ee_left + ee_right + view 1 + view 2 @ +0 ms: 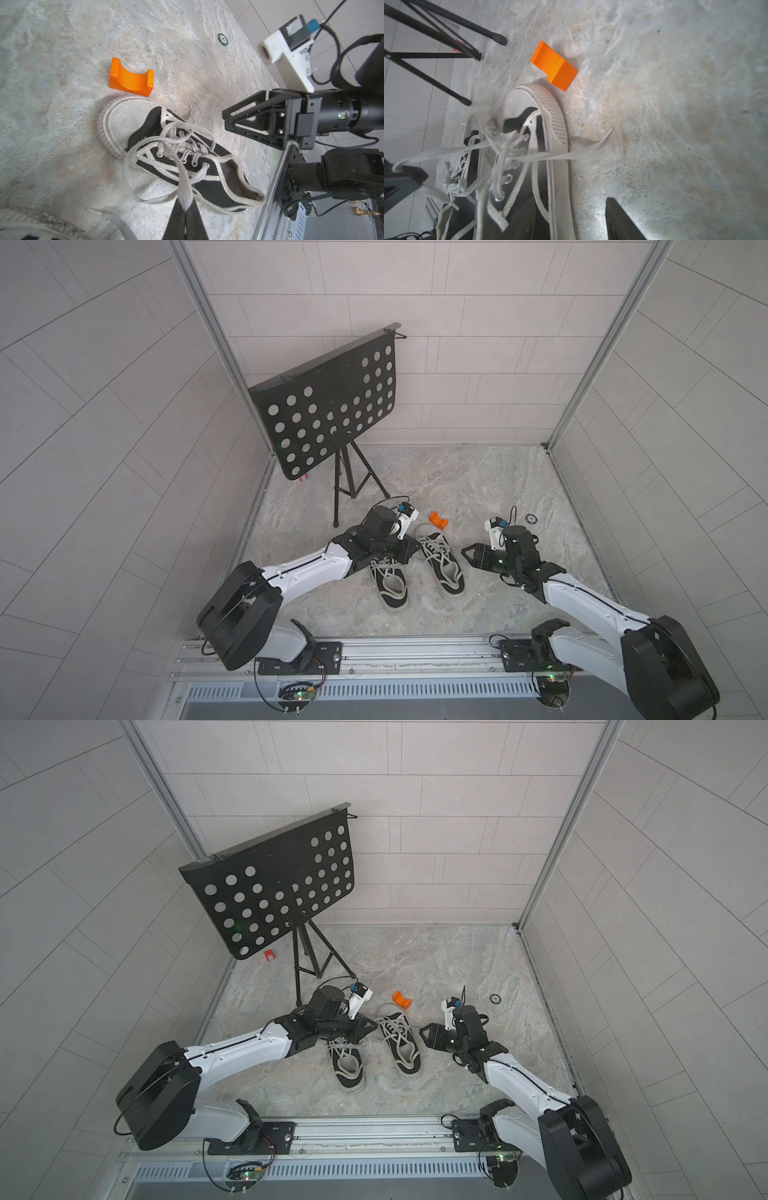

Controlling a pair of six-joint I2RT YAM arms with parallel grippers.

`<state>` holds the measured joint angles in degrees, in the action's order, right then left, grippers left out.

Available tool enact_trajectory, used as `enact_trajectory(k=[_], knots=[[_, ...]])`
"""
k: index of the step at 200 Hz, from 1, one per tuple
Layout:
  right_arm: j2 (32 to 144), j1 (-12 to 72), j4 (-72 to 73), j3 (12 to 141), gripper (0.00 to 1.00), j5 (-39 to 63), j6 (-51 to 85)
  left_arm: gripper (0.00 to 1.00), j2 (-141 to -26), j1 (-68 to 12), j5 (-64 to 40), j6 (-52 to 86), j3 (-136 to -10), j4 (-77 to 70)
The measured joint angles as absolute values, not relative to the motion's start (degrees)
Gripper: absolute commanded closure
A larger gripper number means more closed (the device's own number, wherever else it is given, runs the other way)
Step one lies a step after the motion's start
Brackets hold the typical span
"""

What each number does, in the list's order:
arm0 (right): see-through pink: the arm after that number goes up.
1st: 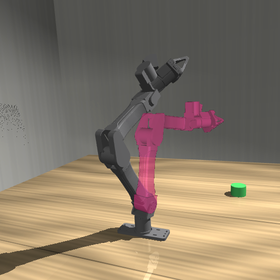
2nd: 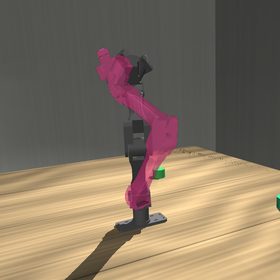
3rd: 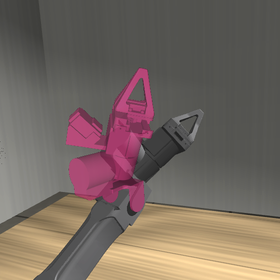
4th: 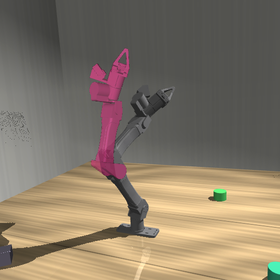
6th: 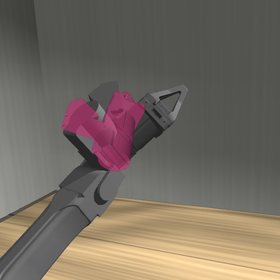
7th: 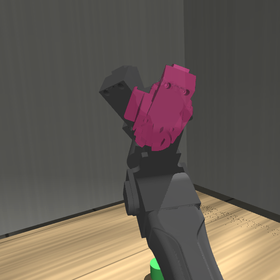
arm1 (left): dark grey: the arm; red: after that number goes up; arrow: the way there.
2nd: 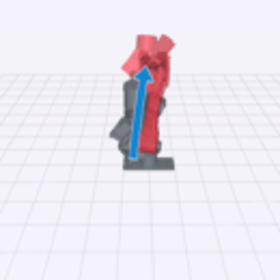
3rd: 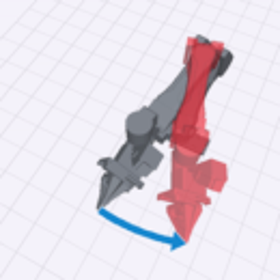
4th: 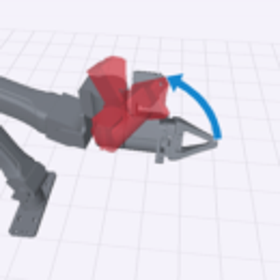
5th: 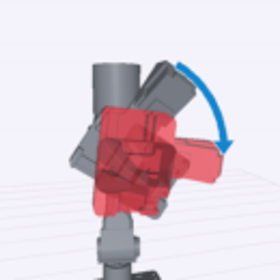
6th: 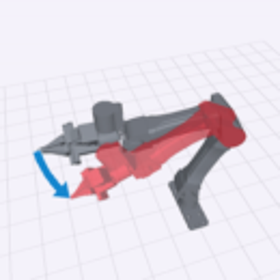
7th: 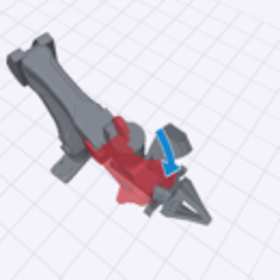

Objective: Tie the shoes
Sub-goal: Tie the shoelace on the shoe.

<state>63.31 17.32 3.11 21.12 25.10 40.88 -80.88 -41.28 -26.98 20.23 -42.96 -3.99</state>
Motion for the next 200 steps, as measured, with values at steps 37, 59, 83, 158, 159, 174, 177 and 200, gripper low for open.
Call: enact_trajectory(k=[37, 59, 83, 158, 159, 174, 177, 200], knots=[[69.65, 20.23, 5.28, 23.11, 0.37, 22.48, 53.08, 0.97, -80.77, -41.28, -27.49, 21.02, -41.93, -3.49], [72.95, 22.02, 7.31, 24.84, 0.36, 20.91, 60.16, 0.97, -80.07, -41.28, -27.77, 21.12, -41.65, -3.09], [76.01, 22.90, 10.76, 25.80, 0.35, 19.31, 66.59, 0.97, -79.53, -41.28, -27.92, 21.17, -41.65, -3.09], [84.86, 23.49, 21.85, 26.57, 0.46, 19.33, 77.14, 0.96, -78.63, -41.28, -28.62, 21.19, -41.60, -2.68], [84.95, 23.51, 21.93, 26.59, 0.47, 19.35, 77.19, 0.96, -78.65, -41.28, -28.64, 21.19, -41.60, -2.68], [86.83, 23.64, 23.86, 26.81, 0.68, 20.01, 78.54, 0.96, -78.63, -41.28, -28.97, 21.21, -41.60, -2.66], [87.22, 23.64, 24.29, 26.83, 0.73, 20.29, 78.37, 0.96, -78.63, -41.28, -29.02, 21.21, -41.60, -2.63], [87.59, 23.51, 26.79, 27.94, 0.99, 20.40, 78.46, 0.96, -78.00, -41.28, -29.30, 21.43, -41.60, -1.80]])
